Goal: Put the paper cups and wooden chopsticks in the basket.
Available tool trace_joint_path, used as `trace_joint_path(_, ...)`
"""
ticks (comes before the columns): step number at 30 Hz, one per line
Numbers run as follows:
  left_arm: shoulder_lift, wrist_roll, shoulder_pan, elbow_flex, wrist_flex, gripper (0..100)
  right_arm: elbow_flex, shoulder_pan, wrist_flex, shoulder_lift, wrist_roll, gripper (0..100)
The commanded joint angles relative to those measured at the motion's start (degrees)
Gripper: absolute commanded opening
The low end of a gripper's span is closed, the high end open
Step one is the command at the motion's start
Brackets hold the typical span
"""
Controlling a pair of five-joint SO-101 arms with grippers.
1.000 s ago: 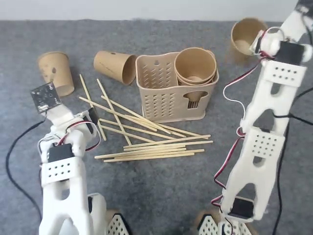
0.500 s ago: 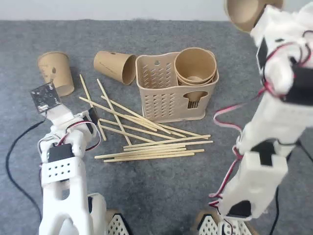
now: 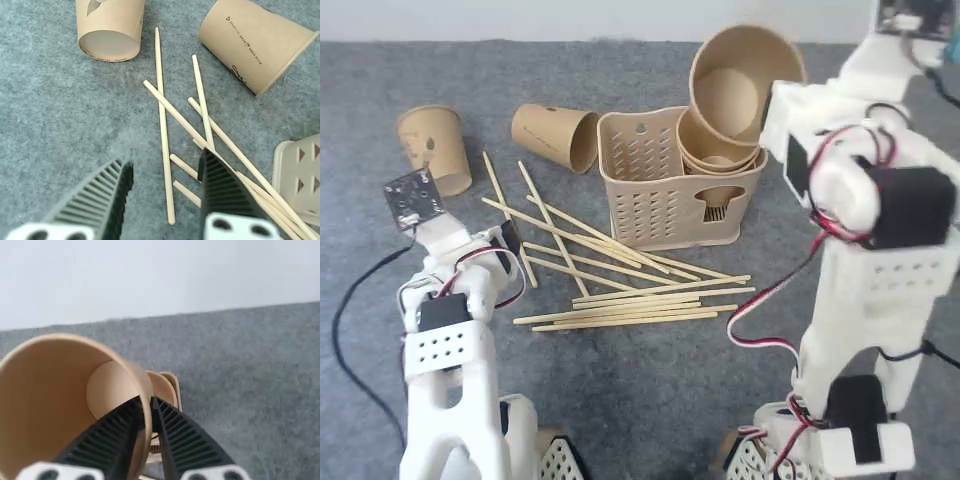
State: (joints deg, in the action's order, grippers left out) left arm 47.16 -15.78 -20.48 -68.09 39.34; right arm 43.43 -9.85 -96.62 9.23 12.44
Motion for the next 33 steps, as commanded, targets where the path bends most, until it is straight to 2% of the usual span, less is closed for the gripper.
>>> trace_joint_path(1, 1.49, 1.23, -0.53, 0.40, -1.58, 20, -1.49, -1.36, 2.86, 0.13, -1.05, 0.8)
trace_joint_path(13, 1.49, 1.32, -0.53, 0.40, -1.58, 20, -1.58, 1.27, 4.18, -9.98, -1.14, 0.8)
trace_joint_path(25, 1.58, 1.32, -0.53, 0.40, -1.58, 20, -1.76, 1.54, 1.63, -11.74, -6.86, 1.3)
trace_joint_path(33, 1.58, 1.32, -0.53, 0.40, -1.49, 20, -0.53, 1.54, 1.36, -10.24, -6.68, 23.3)
